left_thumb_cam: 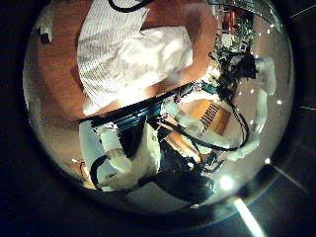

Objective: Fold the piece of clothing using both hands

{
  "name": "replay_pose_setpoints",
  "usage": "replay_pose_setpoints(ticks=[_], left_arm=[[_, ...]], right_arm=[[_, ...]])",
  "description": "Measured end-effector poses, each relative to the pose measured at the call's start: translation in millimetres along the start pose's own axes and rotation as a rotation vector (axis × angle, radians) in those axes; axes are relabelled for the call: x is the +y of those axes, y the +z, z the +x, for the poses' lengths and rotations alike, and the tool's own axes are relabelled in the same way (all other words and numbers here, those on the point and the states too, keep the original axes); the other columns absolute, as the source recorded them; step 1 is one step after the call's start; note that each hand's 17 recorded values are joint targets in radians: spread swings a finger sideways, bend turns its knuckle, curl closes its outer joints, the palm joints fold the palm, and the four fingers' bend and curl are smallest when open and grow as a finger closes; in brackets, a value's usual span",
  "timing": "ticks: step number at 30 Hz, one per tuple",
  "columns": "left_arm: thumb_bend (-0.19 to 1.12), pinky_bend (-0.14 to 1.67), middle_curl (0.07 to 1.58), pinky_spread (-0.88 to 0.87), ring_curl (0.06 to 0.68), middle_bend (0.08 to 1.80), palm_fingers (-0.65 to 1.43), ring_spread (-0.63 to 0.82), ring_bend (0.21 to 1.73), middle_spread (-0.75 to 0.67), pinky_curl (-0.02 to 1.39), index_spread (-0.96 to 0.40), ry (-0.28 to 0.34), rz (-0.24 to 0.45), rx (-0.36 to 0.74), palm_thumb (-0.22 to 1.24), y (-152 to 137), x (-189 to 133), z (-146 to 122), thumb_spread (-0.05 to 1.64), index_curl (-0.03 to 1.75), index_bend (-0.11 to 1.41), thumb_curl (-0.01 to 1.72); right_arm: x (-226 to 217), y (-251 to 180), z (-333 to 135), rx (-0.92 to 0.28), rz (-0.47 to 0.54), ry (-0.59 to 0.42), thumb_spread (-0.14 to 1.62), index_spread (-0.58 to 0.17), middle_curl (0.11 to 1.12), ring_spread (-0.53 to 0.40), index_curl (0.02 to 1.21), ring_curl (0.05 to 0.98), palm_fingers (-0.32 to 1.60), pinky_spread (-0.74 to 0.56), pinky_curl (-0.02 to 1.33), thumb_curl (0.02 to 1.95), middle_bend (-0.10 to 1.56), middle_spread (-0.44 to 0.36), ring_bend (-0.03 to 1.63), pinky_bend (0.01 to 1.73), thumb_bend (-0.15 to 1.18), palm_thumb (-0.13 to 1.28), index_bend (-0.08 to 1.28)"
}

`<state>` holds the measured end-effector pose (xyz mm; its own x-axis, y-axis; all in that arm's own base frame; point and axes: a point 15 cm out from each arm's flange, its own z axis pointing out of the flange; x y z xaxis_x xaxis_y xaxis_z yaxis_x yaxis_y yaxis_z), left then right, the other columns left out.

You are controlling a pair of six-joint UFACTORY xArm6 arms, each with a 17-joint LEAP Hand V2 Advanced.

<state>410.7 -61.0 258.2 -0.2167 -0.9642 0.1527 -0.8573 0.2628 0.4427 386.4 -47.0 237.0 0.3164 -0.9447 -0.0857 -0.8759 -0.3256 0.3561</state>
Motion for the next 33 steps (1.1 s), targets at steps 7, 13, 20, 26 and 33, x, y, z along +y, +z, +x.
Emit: replay_pose_setpoints(ticks=[7, 13, 20, 26, 33], left_arm=[[-0.01, 0.49, 0.39, 0.19, 0.299, 0.19, 0.04, 0.19, 0.83, 0.26, 0.5, 0.01, 0.03, 0.037, -0.071, 0.31, 34, 25, 14, 1.23, 0.48, 0.17, 0.31], [-0.02, 0.47, 0.37, 0.2, 0.289, 0.19, 0.06, 0.19, 0.81, 0.26, 0.48, 0.01, 0.034, 0.038, -0.105, 0.31, 54, 43, 14, 1.24, 0.44, 0.17, 0.31], [-0.01, 0.46, 0.35, 0.2, 0.28, 0.18, 0.07, 0.2, 0.8, 0.26, 0.46, 0.0, 0.047, 0.022, -0.111, 0.32, 67, 58, 18, 1.24, 0.41, 0.17, 0.31], [-0.02, 0.46, 0.34, 0.2, 0.273, 0.18, 0.08, 0.2, 0.79, 0.26, 0.45, 0.0, 0.056, 0.014, -0.115, 0.32, 71, 63, 19, 1.24, 0.4, 0.18, 0.3], [-0.01, 0.46, 0.33, 0.2, 0.268, 0.18, 0.09, 0.21, 0.78, 0.26, 0.44, 0.0, 0.079, 0.008, -0.13, 0.32, 71, 65, 30, 1.24, 0.39, 0.18, 0.3]], right_arm=[[-18, 28, -14, 0.098, 0.005, -0.046, 1.15, -0.379, 0.42, -0.054, 0.43, 0.382, 0.1, 0.23, 0.49, 0.44, 0.41, -0.079, 0.71, 0.55, -0.03, 0.64, 0.18], [-26, 49, -13, 0.147, -0.035, -0.026, 1.13, -0.371, 0.4, -0.038, 0.4, 0.355, 0.13, 0.24, 0.45, 0.42, 0.38, -0.064, 0.66, 0.52, -0.02, 0.62, 0.17], [-35, 75, -11, 0.175, -0.104, -0.03, 1.11, -0.37, 0.39, -0.033, 0.37, 0.329, 0.18, 0.25, 0.4, 0.4, 0.37, -0.06, 0.62, 0.47, -0.02, 0.61, 0.17], [-34, 82, -5, 0.192, -0.127, -0.016, 1.1, -0.364, 0.39, -0.04, 0.35, 0.32, 0.23, 0.25, 0.38, 0.39, 0.36, -0.06, 0.62, 0.46, -0.02, 0.61, 0.17], [-33, 84, 3, 0.215, -0.136, -0.004, 1.09, -0.398, 0.44, -0.227, 0.38, 0.36, 0.97, -0.07, 0.36, 0.42, 0.51, -0.159, 0.85, 0.59, 0.0, 0.74, 0.23]])
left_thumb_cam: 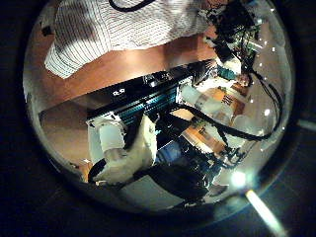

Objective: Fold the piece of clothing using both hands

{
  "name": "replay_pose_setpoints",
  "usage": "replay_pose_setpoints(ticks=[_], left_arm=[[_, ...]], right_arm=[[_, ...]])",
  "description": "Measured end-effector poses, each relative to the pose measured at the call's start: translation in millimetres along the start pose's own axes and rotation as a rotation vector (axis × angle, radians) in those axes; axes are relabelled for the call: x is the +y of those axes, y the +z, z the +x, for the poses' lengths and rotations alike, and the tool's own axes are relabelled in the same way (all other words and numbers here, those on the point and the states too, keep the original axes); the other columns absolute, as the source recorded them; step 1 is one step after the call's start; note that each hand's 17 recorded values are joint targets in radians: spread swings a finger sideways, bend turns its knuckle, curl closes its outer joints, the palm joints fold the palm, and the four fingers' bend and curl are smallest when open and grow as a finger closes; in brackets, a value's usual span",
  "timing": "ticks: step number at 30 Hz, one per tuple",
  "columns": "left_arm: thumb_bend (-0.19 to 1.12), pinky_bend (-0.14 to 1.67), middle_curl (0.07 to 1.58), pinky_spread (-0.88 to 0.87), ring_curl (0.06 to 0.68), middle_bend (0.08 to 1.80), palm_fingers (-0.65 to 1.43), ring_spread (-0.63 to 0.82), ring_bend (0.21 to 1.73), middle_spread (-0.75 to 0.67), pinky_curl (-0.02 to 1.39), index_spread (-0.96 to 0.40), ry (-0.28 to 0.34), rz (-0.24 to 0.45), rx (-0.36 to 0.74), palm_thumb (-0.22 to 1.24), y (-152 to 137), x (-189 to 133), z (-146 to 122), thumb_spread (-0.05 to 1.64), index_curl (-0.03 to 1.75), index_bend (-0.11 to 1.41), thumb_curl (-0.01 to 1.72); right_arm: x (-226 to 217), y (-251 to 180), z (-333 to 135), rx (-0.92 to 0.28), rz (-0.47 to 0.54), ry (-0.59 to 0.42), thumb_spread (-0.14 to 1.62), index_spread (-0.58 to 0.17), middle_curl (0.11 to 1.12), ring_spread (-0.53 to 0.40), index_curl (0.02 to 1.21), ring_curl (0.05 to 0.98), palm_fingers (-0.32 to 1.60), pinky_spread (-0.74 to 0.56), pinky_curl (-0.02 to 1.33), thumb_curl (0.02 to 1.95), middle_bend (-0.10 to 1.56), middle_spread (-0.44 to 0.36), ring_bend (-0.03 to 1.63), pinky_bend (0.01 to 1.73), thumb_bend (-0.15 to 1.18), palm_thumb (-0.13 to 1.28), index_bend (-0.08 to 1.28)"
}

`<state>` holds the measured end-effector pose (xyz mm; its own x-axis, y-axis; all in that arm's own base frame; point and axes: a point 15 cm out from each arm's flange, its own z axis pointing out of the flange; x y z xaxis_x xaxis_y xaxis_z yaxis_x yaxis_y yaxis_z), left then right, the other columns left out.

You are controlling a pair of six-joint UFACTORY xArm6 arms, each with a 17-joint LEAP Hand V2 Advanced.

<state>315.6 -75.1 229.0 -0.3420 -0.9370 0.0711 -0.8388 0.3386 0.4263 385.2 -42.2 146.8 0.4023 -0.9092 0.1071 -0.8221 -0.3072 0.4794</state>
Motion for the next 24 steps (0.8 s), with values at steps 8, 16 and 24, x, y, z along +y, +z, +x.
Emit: replay_pose_setpoints(ticks=[8, 16, 24], left_arm=[[-0.02, 0.45, 0.33, 0.21, 0.262, 0.18, 0.1, 0.2, 0.78, 0.26, 0.42, 0.0, 0.005, -0.021, 0.003, 0.32, 15, 3, 3, 1.25, 0.38, 0.18, 0.3], [-0.02, 0.45, 0.32, 0.22, 0.258, 0.18, 0.1, 0.21, 0.77, 0.26, 0.41, 0.0, 0.016, -0.033, -0.003, 0.32, 42, -1, 9, 1.25, 0.37, 0.18, 0.3], [-0.01, 0.44, 0.32, 0.22, 0.253, 0.19, 0.12, 0.2, 0.76, 0.24, 0.4, 0.0, 0.043, -0.025, -0.005, 0.33, 51, -22, 32, 1.25, 0.37, 0.18, 0.3]], right_arm=[[-3, 4, 32, 0.018, 0.048, 0.077, 1.07, -0.426, 0.65, -0.252, 0.64, 0.522, 1.32, -0.31, 0.55, 0.47, 0.93, -0.212, 1.1, 0.98, 0.01, 0.91, 0.69], [22, 17, 66, -0.005, 0.051, 0.153, 1.09, -0.382, 0.77, -0.256, 0.81, 0.633, 1.13, -0.28, 0.7, 0.54, 1.15, -0.196, 1.28, 1.21, 0.02, 1.02, 0.92], [37, -13, 82, 0.027, 0.173, 0.199, 1.14, -0.351, 0.83, -0.242, 0.89, 0.69, 1.05, -0.26, 0.77, 0.58, 1.2, -0.185, 1.34, 1.25, -0.01, 1.04, 0.98]])
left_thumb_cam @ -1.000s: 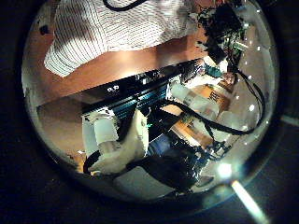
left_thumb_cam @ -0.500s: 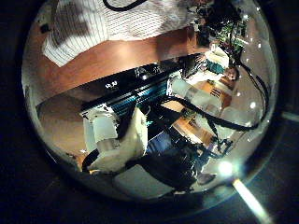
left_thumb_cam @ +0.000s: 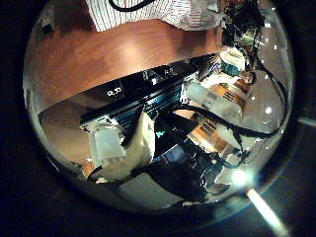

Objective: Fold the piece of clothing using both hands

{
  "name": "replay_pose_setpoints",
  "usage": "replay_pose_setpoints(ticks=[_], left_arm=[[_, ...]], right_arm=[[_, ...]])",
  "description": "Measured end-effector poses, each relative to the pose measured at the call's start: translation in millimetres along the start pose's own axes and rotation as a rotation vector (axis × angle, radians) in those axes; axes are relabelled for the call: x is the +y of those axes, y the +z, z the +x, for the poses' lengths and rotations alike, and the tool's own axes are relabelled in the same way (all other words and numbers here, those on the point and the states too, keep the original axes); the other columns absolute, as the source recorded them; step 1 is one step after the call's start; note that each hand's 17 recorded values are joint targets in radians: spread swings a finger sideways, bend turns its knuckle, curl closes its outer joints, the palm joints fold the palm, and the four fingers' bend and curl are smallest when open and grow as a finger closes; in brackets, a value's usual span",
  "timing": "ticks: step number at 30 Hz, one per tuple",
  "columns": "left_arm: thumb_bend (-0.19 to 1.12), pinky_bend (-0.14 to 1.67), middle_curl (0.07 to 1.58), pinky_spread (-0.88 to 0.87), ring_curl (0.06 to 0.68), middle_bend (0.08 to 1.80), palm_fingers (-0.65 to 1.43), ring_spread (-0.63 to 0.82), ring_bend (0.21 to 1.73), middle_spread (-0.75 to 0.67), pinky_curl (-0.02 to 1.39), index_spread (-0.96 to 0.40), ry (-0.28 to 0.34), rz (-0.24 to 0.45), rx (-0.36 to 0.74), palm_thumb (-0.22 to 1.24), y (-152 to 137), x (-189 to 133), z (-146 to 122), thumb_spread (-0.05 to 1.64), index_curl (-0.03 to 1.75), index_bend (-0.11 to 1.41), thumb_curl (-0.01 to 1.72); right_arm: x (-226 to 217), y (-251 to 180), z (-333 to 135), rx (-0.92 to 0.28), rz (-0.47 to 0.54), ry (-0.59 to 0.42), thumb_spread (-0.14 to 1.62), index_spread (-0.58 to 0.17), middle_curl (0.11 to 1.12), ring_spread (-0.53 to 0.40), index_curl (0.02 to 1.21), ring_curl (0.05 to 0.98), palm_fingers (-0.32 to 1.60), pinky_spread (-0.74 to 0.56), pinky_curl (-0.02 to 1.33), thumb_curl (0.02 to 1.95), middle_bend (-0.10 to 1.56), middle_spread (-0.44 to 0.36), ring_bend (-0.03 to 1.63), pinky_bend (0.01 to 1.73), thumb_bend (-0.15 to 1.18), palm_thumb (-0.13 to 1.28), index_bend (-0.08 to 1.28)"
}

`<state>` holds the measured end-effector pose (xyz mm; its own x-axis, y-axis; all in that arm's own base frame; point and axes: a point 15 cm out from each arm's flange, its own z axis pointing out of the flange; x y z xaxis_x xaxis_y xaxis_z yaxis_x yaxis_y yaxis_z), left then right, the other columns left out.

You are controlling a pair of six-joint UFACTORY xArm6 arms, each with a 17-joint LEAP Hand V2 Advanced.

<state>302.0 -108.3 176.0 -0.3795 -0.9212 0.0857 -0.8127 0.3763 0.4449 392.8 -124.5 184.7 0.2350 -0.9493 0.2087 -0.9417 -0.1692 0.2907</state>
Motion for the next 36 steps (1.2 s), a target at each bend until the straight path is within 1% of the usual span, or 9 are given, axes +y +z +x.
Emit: replay_pose_setpoints(ticks=[5, 9, 15, 18, 20, 22, 27, 31, 36], left_arm=[[-0.01, 0.43, 0.33, 0.22, 0.251, 0.19, 0.13, 0.2, 0.75, 0.23, 0.4, 0.0, -0.003, 0.008, -0.001, 0.34, -13, -3, 0, 1.25, 0.37, 0.18, 0.29], [-0.01, 0.43, 0.33, 0.22, 0.25, 0.18, 0.14, 0.2, 0.76, 0.22, 0.39, 0.0, -0.019, 0.018, 0.005, 0.34, -22, 2, -7, 1.25, 0.37, 0.18, 0.29], [-0.01, 0.42, 0.33, 0.21, 0.247, 0.18, 0.15, 0.18, 0.75, 0.21, 0.39, -0.01, -0.082, 0.053, 0.046, 0.35, -31, 16, -41, 1.25, 0.38, 0.18, 0.29], [-0.01, 0.42, 0.33, 0.2, 0.247, 0.18, 0.15, 0.18, 0.75, 0.21, 0.39, -0.01, -0.12, 0.059, 0.078, 0.35, -27, 29, -64, 1.25, 0.38, 0.18, 0.29], [-0.01, 0.42, 0.33, 0.2, 0.248, 0.18, 0.16, 0.17, 0.75, 0.2, 0.39, -0.01, -0.139, 0.06, 0.098, 0.35, -19, 40, -74, 1.25, 0.38, 0.18, 0.29], [-0.01, 0.42, 0.33, 0.2, 0.246, 0.19, 0.17, 0.17, 0.75, 0.19, 0.39, -0.01, -0.143, 0.069, 0.101, 0.35, -13, 45, -76, 1.26, 0.38, 0.18, 0.29], [-0.01, 0.41, 0.33, 0.19, 0.246, 0.19, 0.19, 0.15, 0.76, 0.17, 0.38, -0.02, -0.175, 0.103, 0.109, 0.38, -6, 58, -86, 1.26, 0.38, 0.19, 0.3], [-0.01, 0.4, 0.34, 0.18, 0.243, 0.19, 0.2, 0.14, 0.75, 0.16, 0.38, -0.02, -0.178, 0.093, 0.126, 0.4, -1, 60, -82, 1.27, 0.39, 0.19, 0.3], [0.0, 0.41, 0.34, 0.17, 0.241, 0.18, 0.21, 0.13, 0.75, 0.16, 0.38, -0.01, -0.189, 0.124, 0.164, 0.46, -8, 59, -71, 1.28, 0.39, 0.18, 0.31]], right_arm=[[2, -46, -6, 0.049, 0.165, -0.004, 1.16, -0.339, 0.85, -0.242, 0.92, 0.713, 1.03, -0.26, 0.8, 0.6, 1.21, -0.183, 1.34, 1.26, -0.01, 1.03, 0.99], [11, -75, -13, 0.082, 0.234, -0.023, 1.17, -0.334, 0.86, -0.248, 0.93, 0.724, 1.03, -0.25, 0.82, 0.62, 1.22, -0.182, 1.34, 1.26, -0.01, 1.02, 0.99], [13, -122, -45, 0.123, 0.313, -0.105, 1.16, -0.328, 0.88, -0.249, 0.95, 0.736, 1.04, -0.26, 0.82, 0.63, 1.2, -0.181, 1.34, 1.26, -0.01, 1.01, 0.98], [8, -148, -67, 0.141, 0.354, -0.165, 1.16, -0.326, 0.88, -0.248, 0.95, 0.738, 1.05, -0.26, 0.82, 0.64, 1.19, -0.18, 1.33, 1.26, -0.01, 1.0, 0.97], [5, -165, -83, 0.148, 0.375, -0.201, 1.16, -0.325, 0.88, -0.248, 0.95, 0.74, 1.06, -0.26, 0.82, 0.64, 1.19, -0.18, 1.33, 1.25, -0.01, 1.0, 0.96], [0, -175, -97, 0.152, 0.391, -0.226, 1.16, -0.324, 0.88, -0.247, 0.96, 0.742, 1.06, -0.26, 0.82, 0.65, 1.18, -0.18, 1.32, 1.25, -0.01, 0.99, 0.96], [-19, -187, -166, 0.16, 0.407, -0.368, 1.15, -0.321, 0.89, -0.247, 0.96, 0.745, 1.07, -0.27, 0.81, 0.66, 1.17, -0.179, 1.32, 1.24, -0.01, 1.0, 0.95], [-40, -167, -208, 0.152, 0.349, -0.439, 1.14, -0.321, 0.89, -0.245, 0.97, 0.745, 1.07, -0.27, 0.81, 0.66, 1.16, -0.183, 1.31, 1.24, -0.01, 0.99, 0.94], [-49, -149, -265, 0.077, 0.29, -0.5, 1.13, -0.326, 0.89, -0.245, 0.97, 0.746, 1.08, -0.28, 0.8, 0.66, 1.16, -0.185, 1.3, 1.24, -0.01, 0.99, 0.93]])
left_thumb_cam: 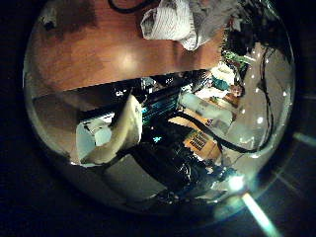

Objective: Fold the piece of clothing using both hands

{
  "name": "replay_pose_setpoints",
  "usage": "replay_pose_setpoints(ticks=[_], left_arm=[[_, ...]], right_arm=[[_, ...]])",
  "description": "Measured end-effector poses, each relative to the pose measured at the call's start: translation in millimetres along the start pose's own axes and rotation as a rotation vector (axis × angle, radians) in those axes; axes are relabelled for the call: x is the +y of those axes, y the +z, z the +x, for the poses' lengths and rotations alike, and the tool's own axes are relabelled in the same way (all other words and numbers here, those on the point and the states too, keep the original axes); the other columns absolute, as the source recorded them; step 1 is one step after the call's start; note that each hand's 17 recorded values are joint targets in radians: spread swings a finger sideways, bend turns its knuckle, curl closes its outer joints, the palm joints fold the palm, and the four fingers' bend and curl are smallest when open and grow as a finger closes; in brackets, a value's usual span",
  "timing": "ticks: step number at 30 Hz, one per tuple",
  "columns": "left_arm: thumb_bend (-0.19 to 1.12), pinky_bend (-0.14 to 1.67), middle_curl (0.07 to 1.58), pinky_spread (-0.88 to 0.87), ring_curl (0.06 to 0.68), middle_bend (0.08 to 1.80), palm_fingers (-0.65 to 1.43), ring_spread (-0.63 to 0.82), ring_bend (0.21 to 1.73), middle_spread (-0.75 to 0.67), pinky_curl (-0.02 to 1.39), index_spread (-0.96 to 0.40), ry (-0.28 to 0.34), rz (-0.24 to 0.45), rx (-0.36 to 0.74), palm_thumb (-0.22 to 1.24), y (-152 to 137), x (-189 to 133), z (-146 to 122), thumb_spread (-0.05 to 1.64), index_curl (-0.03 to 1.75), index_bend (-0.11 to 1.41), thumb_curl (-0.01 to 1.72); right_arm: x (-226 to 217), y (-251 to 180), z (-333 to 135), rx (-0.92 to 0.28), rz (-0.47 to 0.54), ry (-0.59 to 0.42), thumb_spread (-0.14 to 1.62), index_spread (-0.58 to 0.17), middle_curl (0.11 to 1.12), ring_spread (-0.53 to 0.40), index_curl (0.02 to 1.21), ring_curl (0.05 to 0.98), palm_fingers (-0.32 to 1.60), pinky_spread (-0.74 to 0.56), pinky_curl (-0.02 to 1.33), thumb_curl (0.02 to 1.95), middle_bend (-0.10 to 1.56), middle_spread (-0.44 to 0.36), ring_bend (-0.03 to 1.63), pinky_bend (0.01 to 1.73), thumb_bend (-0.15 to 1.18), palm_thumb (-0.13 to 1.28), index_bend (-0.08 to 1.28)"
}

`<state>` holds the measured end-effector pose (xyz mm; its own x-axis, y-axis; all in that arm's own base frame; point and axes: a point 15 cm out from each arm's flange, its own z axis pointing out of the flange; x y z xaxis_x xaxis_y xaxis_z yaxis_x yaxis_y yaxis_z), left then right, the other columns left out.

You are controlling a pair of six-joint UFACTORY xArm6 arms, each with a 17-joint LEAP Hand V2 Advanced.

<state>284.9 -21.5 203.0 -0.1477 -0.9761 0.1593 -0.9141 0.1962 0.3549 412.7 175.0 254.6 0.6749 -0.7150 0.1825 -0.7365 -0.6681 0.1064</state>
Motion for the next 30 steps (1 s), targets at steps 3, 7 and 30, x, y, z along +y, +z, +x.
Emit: replay_pose_setpoints(ticks=[3, 7, 30], left_arm=[[0.0, 0.4, 0.34, 0.17, 0.241, 0.18, 0.21, 0.13, 0.75, 0.16, 0.38, -0.01, -0.006, 0.008, 0.001, 0.5, -2, 2, -5, 1.29, 0.4, 0.18, 0.31], [-0.01, 0.41, 0.34, 0.17, 0.242, 0.18, 0.21, 0.12, 0.75, 0.15, 0.38, -0.01, -0.027, 0.023, 0.005, 0.52, -5, 2, -14, 1.3, 0.4, 0.18, 0.31], [-0.02, 0.41, 0.34, 0.17, 0.242, 0.18, 0.21, 0.11, 0.75, 0.15, 0.38, -0.01, -0.004, 0.005, -0.01, 0.47, -4, -10, -16, 1.29, 0.4, 0.18, 0.28]], right_arm=[[-13, 6, -32, -0.048, -0.008, -0.036, 1.13, -0.328, 0.89, -0.245, 0.97, 0.748, 1.08, -0.28, 0.8, 0.65, 1.16, -0.186, 1.29, 1.24, -0.01, 0.99, 0.93], [-18, 8, -41, -0.1, -0.004, -0.024, 1.12, -0.33, 0.89, -0.246, 0.97, 0.744, 1.08, -0.29, 0.79, 0.64, 1.15, -0.186, 1.28, 1.23, -0.02, 0.97, 0.92], [23, -57, 6, -0.161, 0.183, 0.086, 1.04, -0.336, 0.45, -0.12, 0.49, 0.416, 0.02, 0.1, 0.56, 0.54, 0.29, -0.115, 0.84, 1.01, -0.01, 0.91, 0.17]])
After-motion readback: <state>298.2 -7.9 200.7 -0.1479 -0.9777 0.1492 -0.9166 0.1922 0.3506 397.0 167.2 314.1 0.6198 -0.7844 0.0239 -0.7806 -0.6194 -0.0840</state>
